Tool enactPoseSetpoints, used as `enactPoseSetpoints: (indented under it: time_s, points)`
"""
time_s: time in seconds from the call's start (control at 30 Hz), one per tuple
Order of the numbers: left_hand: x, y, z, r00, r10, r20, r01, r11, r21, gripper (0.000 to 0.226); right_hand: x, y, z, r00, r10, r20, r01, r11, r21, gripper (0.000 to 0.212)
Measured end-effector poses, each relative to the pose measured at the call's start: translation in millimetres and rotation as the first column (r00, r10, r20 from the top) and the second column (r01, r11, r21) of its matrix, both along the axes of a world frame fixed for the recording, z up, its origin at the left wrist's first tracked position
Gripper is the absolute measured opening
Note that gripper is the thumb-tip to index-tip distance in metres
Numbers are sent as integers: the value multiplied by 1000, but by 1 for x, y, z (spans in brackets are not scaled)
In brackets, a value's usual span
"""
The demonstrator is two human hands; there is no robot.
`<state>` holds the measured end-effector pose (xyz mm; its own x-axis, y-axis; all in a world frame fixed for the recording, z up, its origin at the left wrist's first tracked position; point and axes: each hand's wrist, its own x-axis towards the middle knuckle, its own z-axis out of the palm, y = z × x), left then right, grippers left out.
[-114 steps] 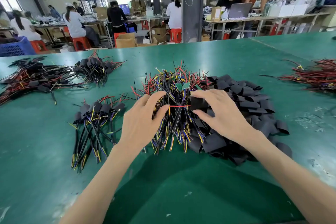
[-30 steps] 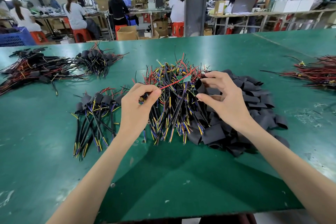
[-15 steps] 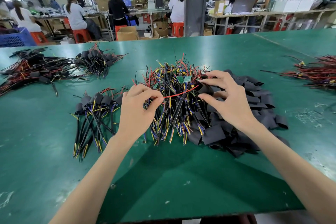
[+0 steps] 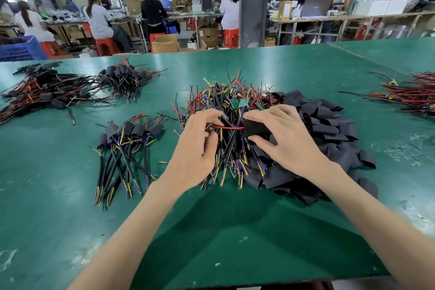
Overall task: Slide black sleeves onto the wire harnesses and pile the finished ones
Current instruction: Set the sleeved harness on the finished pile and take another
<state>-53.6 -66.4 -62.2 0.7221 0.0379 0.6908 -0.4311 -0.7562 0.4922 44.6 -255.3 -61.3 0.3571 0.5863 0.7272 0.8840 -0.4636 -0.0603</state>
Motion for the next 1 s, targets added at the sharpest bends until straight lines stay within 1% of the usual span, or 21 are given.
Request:
enactPoseSetpoints:
  time_s: [0.07,0.13,0.23,0.3,0.37,0.43,0.57,0.67,0.73,0.87,1.0]
  points:
    - [1,-5,-3,999,-48,-17,47,998,-41,35,-4,4,-1,999,12,30,-12,1000,-16,42]
    - [2,-9,-3,997,-71,-25,68,992,-104,34,-10,6,-1,999,50,15,-50,999,-4,42]
    - [1,-10,-1,995,-48,-84,25,966,-256,43,-17,10,0,995,96,-25,-96,995,30,43]
    - [1,-9,0,993,-16,-121,-22,952,-306,44,-20,10,-1,992,115,-56,-113,993,43,45]
    - [1,-7,2,989,-20,-146,-35,930,-366,42,-22,10,-1,989,109,-100,-105,993,45,46]
    - [1,-6,4,983,-65,-172,-18,896,-443,34,-22,9,-1,988,95,-125,-91,995,41,46]
    - [1,-3,8,944,-238,-228,66,815,-576,20,-22,9,-1,989,98,-115,-96,995,17,46]
    - [0,1,10,895,-360,-262,127,770,-626,21,-20,8,0,982,98,-159,-93,995,42,45]
    - [0,1,10,882,-378,-282,119,757,-642,20,-18,6,1,974,106,-199,-95,993,67,44]
    - [0,3,9,903,-314,-294,65,776,-627,16,-17,5,1,967,110,-230,-103,994,41,45]
    - [1,7,11,933,-244,-266,55,825,-563,18,-19,7,1,967,106,-232,-102,994,33,45]
